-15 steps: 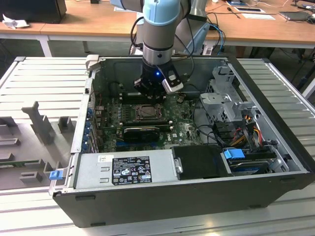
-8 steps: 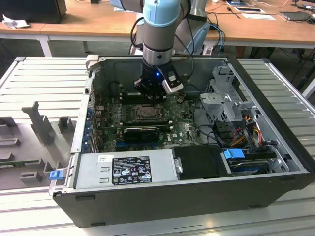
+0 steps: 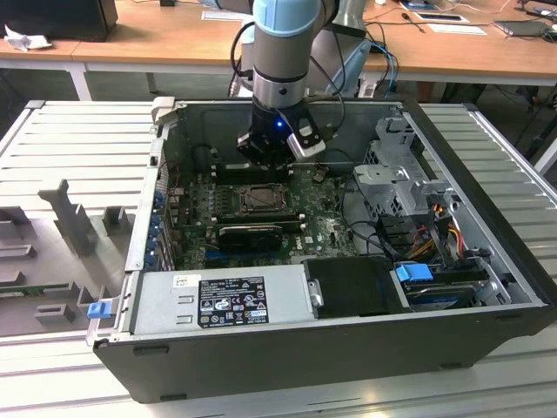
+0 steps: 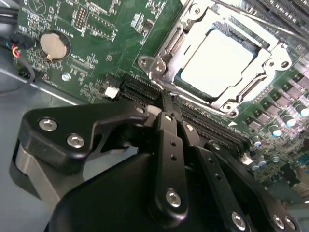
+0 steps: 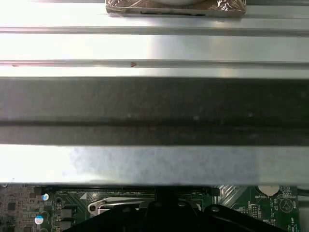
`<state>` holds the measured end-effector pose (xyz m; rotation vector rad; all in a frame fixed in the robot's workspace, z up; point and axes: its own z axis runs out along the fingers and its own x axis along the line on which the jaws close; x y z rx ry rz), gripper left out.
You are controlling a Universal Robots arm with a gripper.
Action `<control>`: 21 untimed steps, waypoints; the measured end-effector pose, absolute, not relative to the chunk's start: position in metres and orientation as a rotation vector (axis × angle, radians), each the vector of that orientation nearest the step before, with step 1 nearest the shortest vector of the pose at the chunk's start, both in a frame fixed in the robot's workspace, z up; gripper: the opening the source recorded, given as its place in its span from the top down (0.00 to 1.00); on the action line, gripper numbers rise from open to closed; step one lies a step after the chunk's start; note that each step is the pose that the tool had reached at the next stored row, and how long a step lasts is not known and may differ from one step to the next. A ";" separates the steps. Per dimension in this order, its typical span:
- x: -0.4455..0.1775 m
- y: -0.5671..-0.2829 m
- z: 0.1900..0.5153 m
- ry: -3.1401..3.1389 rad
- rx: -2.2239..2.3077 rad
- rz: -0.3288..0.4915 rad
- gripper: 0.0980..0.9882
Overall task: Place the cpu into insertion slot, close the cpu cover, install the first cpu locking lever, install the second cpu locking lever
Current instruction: 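Install the first cpu locking lever, then install the second cpu locking lever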
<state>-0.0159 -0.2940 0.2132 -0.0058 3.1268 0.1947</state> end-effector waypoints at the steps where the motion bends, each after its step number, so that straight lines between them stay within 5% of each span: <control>1: -0.016 -0.295 0.213 3.127 -0.006 0.195 0.99; 21: -0.016 -0.307 0.213 3.127 -0.006 0.195 0.99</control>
